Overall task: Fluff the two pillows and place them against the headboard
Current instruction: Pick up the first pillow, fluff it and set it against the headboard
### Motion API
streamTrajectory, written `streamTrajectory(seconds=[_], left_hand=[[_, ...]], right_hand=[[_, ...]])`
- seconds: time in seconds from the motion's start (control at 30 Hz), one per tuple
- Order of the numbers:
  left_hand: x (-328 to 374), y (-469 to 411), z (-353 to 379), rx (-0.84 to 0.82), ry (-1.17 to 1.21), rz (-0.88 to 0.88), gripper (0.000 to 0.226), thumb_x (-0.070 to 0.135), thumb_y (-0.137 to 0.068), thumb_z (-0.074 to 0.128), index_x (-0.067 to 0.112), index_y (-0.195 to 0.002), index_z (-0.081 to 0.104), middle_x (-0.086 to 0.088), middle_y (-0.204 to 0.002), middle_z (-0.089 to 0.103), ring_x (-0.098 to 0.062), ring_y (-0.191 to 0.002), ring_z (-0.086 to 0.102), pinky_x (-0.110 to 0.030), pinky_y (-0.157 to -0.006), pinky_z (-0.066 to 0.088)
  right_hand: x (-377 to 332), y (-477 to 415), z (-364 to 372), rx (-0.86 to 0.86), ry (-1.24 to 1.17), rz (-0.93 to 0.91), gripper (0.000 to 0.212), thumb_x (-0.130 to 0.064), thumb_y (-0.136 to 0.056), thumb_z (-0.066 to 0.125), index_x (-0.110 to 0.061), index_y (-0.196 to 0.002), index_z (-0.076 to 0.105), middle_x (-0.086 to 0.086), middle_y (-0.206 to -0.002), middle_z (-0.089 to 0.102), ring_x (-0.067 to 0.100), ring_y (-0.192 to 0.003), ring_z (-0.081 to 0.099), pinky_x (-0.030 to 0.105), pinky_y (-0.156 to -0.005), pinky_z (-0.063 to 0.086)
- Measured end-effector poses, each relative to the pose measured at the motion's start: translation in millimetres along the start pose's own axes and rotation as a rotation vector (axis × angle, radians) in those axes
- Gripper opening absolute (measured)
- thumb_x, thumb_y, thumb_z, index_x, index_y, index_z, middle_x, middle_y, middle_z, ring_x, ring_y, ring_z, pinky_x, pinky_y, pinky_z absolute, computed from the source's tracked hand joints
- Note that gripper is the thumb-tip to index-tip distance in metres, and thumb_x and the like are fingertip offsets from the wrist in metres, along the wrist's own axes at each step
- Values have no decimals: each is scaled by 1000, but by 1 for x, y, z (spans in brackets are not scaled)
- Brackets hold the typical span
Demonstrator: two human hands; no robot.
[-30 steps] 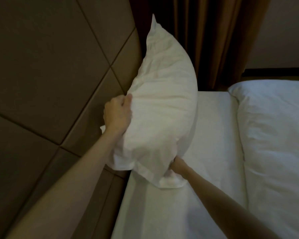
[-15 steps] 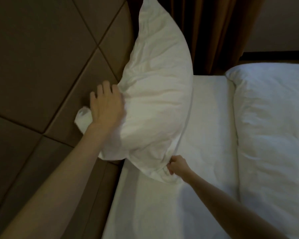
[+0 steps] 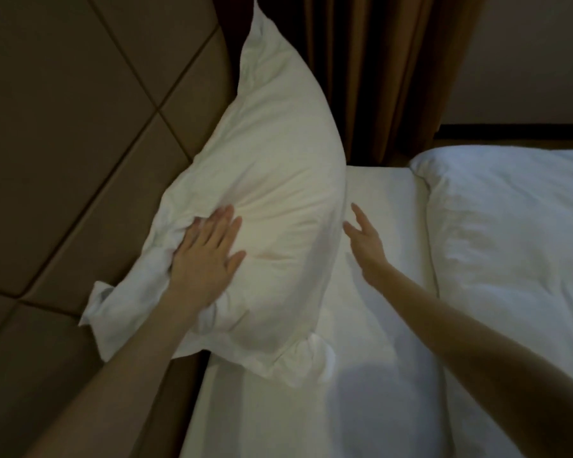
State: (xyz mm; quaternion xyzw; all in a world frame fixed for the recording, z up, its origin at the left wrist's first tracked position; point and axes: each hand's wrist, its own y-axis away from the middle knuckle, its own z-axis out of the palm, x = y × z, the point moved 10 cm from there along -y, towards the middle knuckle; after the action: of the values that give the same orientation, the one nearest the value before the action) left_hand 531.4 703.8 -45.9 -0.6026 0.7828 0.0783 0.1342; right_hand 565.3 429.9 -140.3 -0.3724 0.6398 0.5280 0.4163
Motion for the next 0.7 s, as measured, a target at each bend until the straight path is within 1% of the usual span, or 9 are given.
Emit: streamTrajectory(seconds=[0.1, 0.23, 0.27, 0.33, 0.4, 0.47, 0.53, 0.6, 0.7], left_hand=[[-7, 4, -10, 16, -2, -54, 64, 48, -94, 27, 12, -147, 26, -6, -156, 25, -24, -138, 32, -42, -116, 15], [-7, 19, -32, 86, -46, -37, 60, 39, -91, 39, 7, -142, 36, -9, -151, 36, -23, -132, 42, -46, -114, 22], [-3, 22, -38, 120, -37, -5, 55, 34, -91, 42, 4, -136, 44, -12, -144, 46, -26, -127, 48, -46, -111, 28], [10, 27, -57, 265, 2, 97, 34, 23, -91, 43, 2, -109, 63, -17, -113, 66, -31, -105, 63, -41, -100, 38], [25, 26, -72, 362, -1, 197, 24, 15, -89, 44, 5, -92, 66, -16, -96, 69, -31, -93, 64, -38, -97, 38], [32, 15, -73, 310, -17, 191, 29, 18, -88, 46, 5, -110, 61, -19, -115, 64, -32, -113, 57, -41, -104, 33], [19, -2, -63, 169, 37, 39, 52, 29, -89, 42, 9, -137, 42, -17, -146, 42, -33, -137, 34, -47, -112, 23], [1, -4, -51, 58, 102, -125, 58, 36, -93, 39, 17, -147, 26, -13, -156, 22, -34, -143, 20, -50, -113, 19], [-17, 17, -30, -64, 133, -252, 58, 41, -96, 34, 24, -149, 18, -14, -156, 24, -38, -137, 30, -49, -110, 27]], right_hand=[[-11, 5, 67, -120, 118, -77, 64, -31, -100, 39, -17, -154, 9, 7, -164, 8, 23, -150, 13, 38, -123, 10], [57, 42, 119, -133, 129, 144, 65, -43, -100, 25, -19, -154, -3, 4, -164, -5, 21, -152, 2, 37, -121, 3], [75, 54, 122, -160, 117, 181, 65, -43, -100, 24, -19, -154, -4, 4, -164, -5, 21, -152, 2, 38, -122, 3], [103, 75, 128, -252, 145, 196, 64, -40, -101, 25, -17, -154, -2, 6, -164, -1, 23, -151, 3, 41, -123, 6], [121, 93, 132, -363, 236, 200, 66, -36, -101, 29, -12, -154, -3, 8, -164, 0, 23, -151, 3, 40, -123, 7], [129, 105, 131, -457, 335, 207, 70, -33, -101, 33, -8, -154, -5, 10, -164, -2, 23, -152, 3, 37, -122, 7], [128, 108, 124, -529, 369, 220, 72, -32, -100, 38, -6, -154, -2, 11, -164, 4, 23, -151, 9, 34, -122, 11], [126, 113, 113, -581, 415, 268, 70, -31, -98, 44, -11, -154, 8, 10, -162, 18, 24, -148, 22, 29, -119, 19], [120, 119, 92, -557, 474, 288, 55, -27, -96, 48, -14, -148, 36, 10, -153, 39, 26, -139, 40, 33, -115, 30]])
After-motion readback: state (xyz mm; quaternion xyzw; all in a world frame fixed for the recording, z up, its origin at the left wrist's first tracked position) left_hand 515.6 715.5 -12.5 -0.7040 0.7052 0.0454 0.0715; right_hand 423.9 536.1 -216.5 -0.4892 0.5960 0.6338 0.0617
